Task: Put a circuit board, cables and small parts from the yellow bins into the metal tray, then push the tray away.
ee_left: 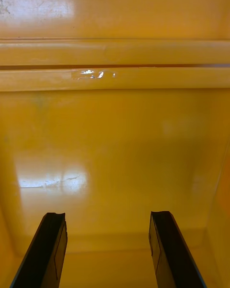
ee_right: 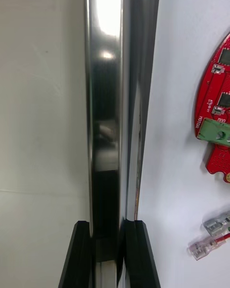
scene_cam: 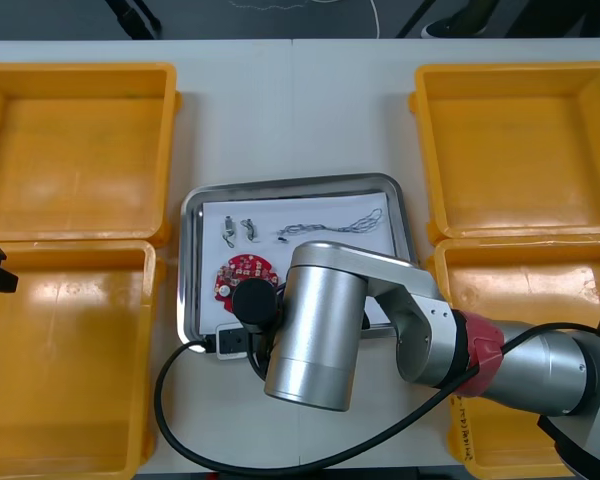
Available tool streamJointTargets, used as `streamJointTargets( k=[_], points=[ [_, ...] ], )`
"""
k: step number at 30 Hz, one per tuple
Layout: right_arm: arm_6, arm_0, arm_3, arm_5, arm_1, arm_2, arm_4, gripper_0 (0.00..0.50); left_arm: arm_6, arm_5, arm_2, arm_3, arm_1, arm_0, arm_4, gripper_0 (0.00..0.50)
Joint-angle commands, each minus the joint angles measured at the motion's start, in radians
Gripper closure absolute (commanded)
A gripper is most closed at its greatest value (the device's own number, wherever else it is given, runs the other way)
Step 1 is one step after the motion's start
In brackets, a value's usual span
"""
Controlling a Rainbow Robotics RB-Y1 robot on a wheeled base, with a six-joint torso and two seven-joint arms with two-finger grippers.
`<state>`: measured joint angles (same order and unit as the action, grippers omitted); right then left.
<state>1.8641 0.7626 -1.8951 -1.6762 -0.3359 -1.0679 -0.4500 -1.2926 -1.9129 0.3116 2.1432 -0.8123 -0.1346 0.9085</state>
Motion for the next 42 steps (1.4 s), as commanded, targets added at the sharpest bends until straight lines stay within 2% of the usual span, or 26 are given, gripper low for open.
streamJointTargets(
  k=[1,18,27,42],
  points=[
    [0.0,0.049,-0.005,-0.017,0.026,0.034,-0.007,0.5,-0.06,-0.007,0.029,0.03,-0.041,0.015,0.007,0.0],
    [0.01,0.07,-0.004,-0.027,0.026,0.051,0.04,0.5,-0.06,-0.007,0.029,0.03,-0.041,0.015,0.007,0.0],
    [0.023,0.11,0.093,-0.013,0.061,0.069,0.047,0.5,-0.06,-0.007,0.029,0.03,-0.041,0.015,0.007,0.0],
    [0.053,0.17,0.169,0.032,0.067,0.078,0.033,0.5,-0.06,-0.007,0.029,0.03,-0.041,0.015,0.007,0.0]
  ],
)
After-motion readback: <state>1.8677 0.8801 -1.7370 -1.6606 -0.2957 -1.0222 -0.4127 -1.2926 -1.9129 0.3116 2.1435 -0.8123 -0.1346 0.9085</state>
